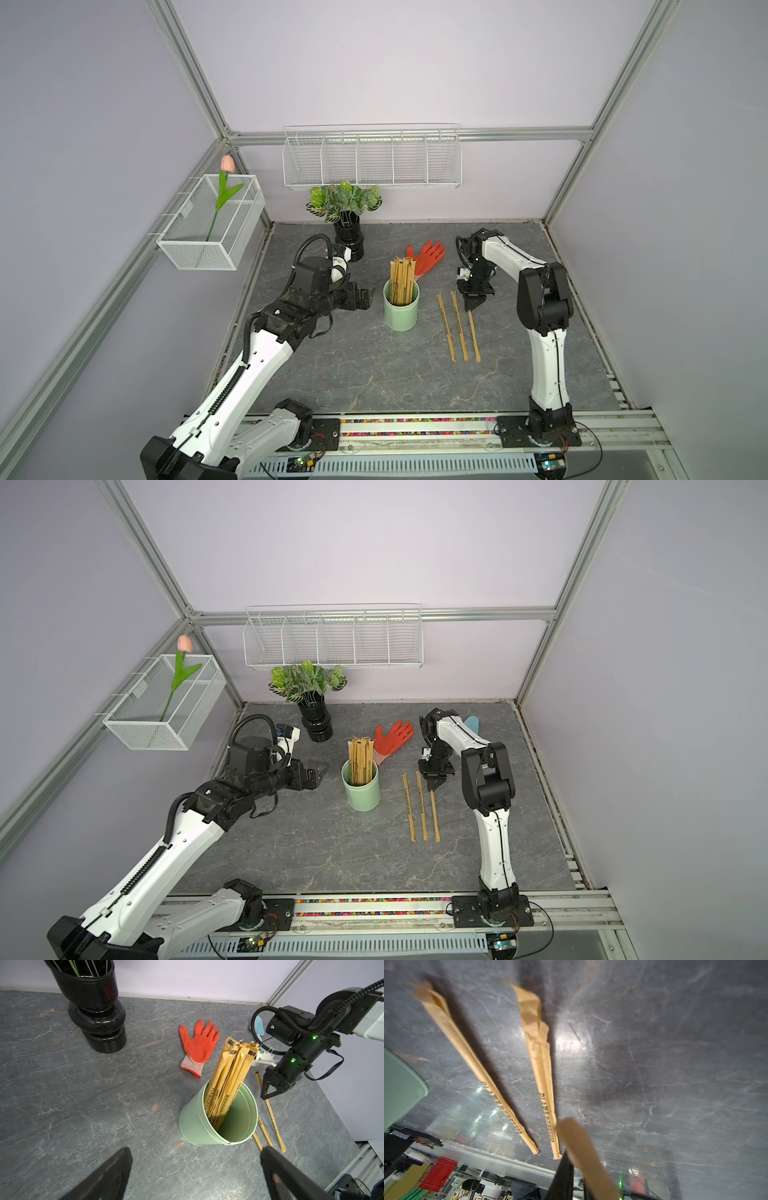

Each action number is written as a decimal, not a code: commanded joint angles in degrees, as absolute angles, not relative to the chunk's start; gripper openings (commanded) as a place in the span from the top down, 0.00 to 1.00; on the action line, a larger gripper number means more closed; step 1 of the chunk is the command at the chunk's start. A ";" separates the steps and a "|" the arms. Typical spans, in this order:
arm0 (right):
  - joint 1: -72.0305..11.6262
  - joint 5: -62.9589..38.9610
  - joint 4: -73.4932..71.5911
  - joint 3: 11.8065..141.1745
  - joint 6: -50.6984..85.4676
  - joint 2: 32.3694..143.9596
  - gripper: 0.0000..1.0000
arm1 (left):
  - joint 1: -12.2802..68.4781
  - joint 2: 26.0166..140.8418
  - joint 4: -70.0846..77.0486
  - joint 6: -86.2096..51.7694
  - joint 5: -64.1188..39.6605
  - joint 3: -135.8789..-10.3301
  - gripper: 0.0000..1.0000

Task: Take the straws out of the storage container
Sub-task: Place the straw at the center of the board.

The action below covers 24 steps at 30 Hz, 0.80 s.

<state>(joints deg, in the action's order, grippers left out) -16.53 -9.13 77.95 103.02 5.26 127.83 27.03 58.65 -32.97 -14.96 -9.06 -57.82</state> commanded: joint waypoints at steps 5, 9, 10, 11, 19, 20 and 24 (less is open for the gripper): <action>-15.83 -10.81 76.91 104.47 5.00 129.86 0.85 | 27.14 59.15 -33.49 -14.87 -9.55 -57.74 0.00; -15.57 -10.68 76.30 104.41 5.36 130.03 0.81 | 27.19 59.24 -33.49 -14.91 -9.60 -57.79 0.00; -15.52 -10.63 76.14 104.33 5.51 129.99 0.81 | 27.19 59.21 -33.49 -14.86 -9.60 -57.74 0.00; -15.48 -10.63 75.87 104.33 5.61 129.91 0.81 | 27.14 59.18 -33.49 -14.86 -9.65 -57.74 0.00; -15.51 -9.95 74.46 102.59 6.48 124.99 0.79 | 27.16 59.10 -33.57 -14.85 -9.61 -57.83 0.00; -15.70 -9.77 73.65 101.59 6.67 122.86 0.78 | 27.19 58.99 -33.53 -14.86 -9.52 -57.79 0.00; -17.30 -8.10 67.36 96.30 8.65 112.13 0.71 | 27.16 58.89 -33.49 -14.87 -9.40 -57.74 0.00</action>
<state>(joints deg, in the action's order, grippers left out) -16.05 -9.26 70.98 98.17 7.07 121.38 27.03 58.96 -32.97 -14.96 -9.06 -57.82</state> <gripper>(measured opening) 0.278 0.996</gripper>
